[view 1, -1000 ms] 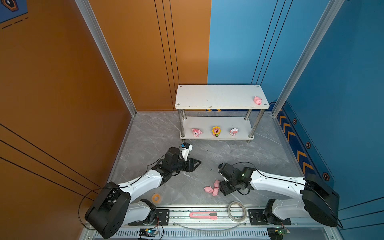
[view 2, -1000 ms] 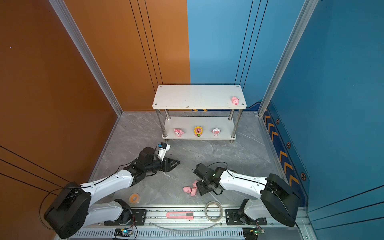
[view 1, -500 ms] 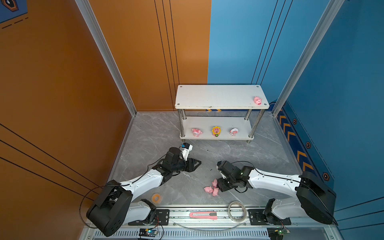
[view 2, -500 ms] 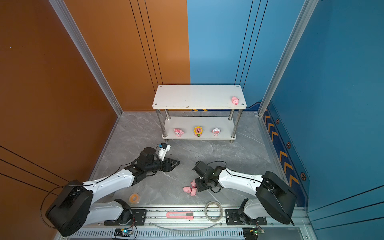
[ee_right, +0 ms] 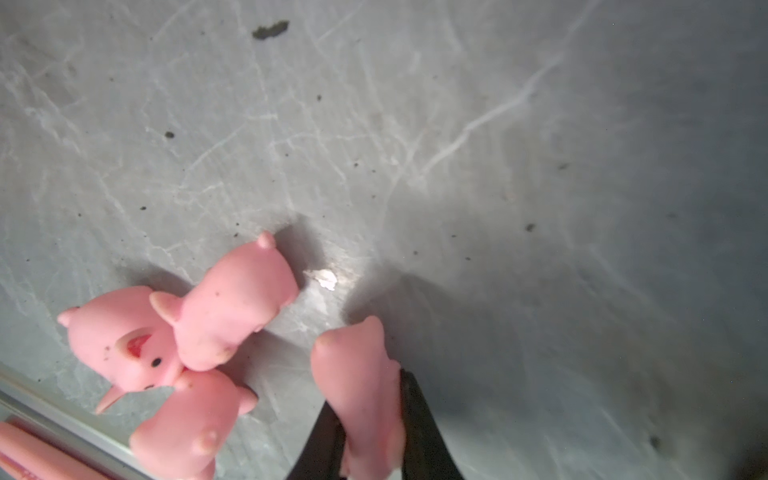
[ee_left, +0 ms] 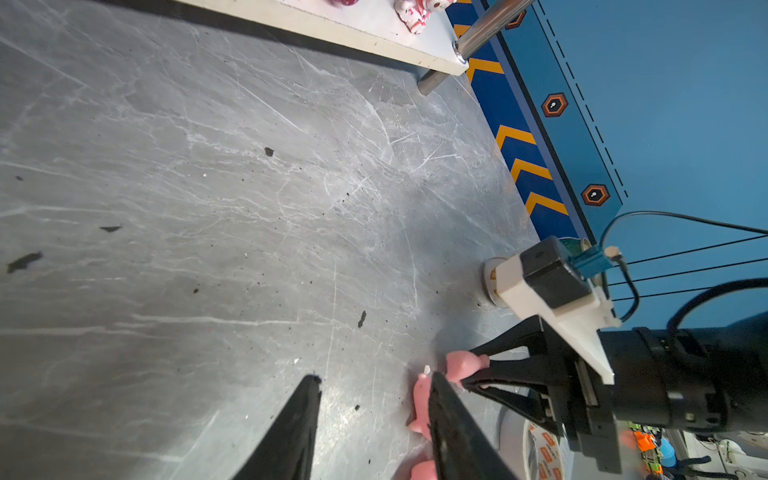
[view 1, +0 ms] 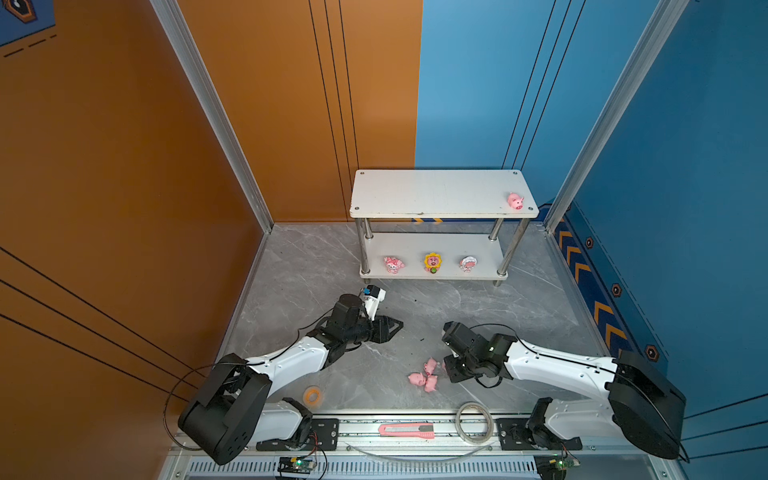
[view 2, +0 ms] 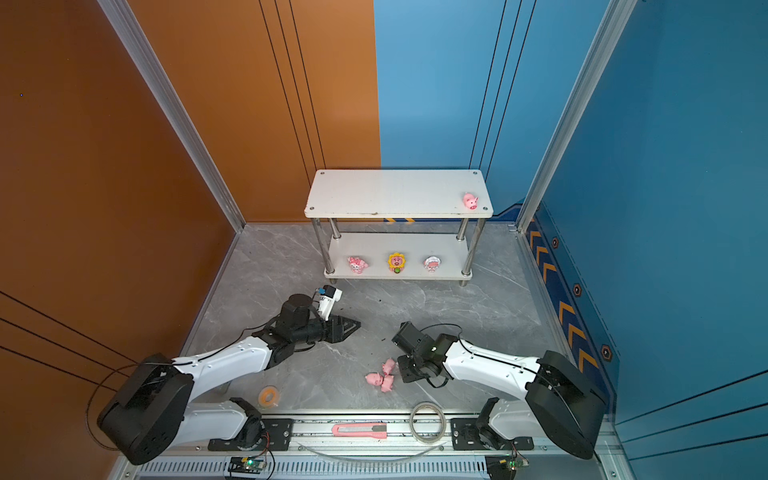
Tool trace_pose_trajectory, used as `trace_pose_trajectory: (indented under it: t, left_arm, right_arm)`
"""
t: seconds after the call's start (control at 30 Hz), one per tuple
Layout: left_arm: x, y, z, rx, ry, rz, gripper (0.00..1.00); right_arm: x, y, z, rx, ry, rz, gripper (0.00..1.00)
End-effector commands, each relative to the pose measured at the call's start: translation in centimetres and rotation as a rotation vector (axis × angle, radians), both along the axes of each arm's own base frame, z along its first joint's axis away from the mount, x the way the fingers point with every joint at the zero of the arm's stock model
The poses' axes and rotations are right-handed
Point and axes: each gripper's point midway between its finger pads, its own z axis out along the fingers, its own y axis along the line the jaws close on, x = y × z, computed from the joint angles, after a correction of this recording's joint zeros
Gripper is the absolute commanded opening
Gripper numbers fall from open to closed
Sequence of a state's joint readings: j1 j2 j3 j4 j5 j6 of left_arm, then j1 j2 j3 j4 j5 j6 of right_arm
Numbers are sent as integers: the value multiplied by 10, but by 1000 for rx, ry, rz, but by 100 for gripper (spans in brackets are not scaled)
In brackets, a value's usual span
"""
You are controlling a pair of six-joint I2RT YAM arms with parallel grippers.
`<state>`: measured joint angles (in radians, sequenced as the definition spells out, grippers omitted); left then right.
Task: Place and organize the plastic toys onto the shelf
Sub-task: 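Close the right gripper on a small pink pig on the table, then lift the pink pig with the right gripper up over the top shelf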
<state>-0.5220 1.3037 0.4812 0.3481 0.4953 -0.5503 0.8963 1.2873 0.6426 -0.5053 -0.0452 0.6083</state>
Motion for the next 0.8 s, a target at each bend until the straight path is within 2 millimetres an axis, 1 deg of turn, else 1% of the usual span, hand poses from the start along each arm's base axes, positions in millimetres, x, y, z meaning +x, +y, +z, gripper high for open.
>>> trace_pose_trajectory:
  t: [0.0, 0.03, 0.1, 0.13, 0.17, 0.23, 0.27, 0.3, 0.37, 0.47, 0.53, 0.6, 0.7, 0.77]
  left_arm:
    - [4, 3, 10, -25, -18, 6, 45]
    - [5, 5, 10, -25, -19, 12, 45]
    - [5, 8, 10, -23, -20, 20, 45]
    - [5, 9, 10, -22, -20, 24, 45]
    - [5, 10, 10, -22, -22, 25, 45]
    - [5, 10, 8, -21, -18, 27, 45]
    - [4, 10, 8, -23, -17, 27, 45]
    - [5, 10, 9, -24, -19, 26, 45]
    - [4, 11, 8, -23, -16, 28, 45]
    - [3, 11, 6, -20, -12, 24, 45]
    - [4, 10, 5, -23, -8, 18, 45]
    - [4, 9, 5, -24, -4, 14, 45]
    - [4, 10, 2, -20, -2, 18, 45]
    - [5, 10, -1, -14, 5, 22, 45]
  right_arm:
    - [19, -19, 38, -59, -80, -41, 18]
    - [27, -25, 55, -72, -110, -48, 17]
    - [46, -37, 97, -76, -185, -69, 16]
    - [57, -43, 120, -76, -231, -76, 15]
    - [70, -48, 149, -66, -293, -89, 15]
    - [94, -62, 199, -79, -398, -129, 14]
    - [105, -66, 230, -83, -463, -134, 14]
    - [113, -69, 251, -99, -509, -139, 13]
    - [131, -70, 308, -94, -639, -148, 13]
    - [157, -74, 372, -59, -764, -174, 11]
    - [176, -78, 395, -40, -791, -196, 11]
    - [194, -80, 409, -40, -799, -199, 10]
    - [218, -84, 416, -64, -791, -202, 11]
    - [234, -86, 412, -60, -766, -203, 11]
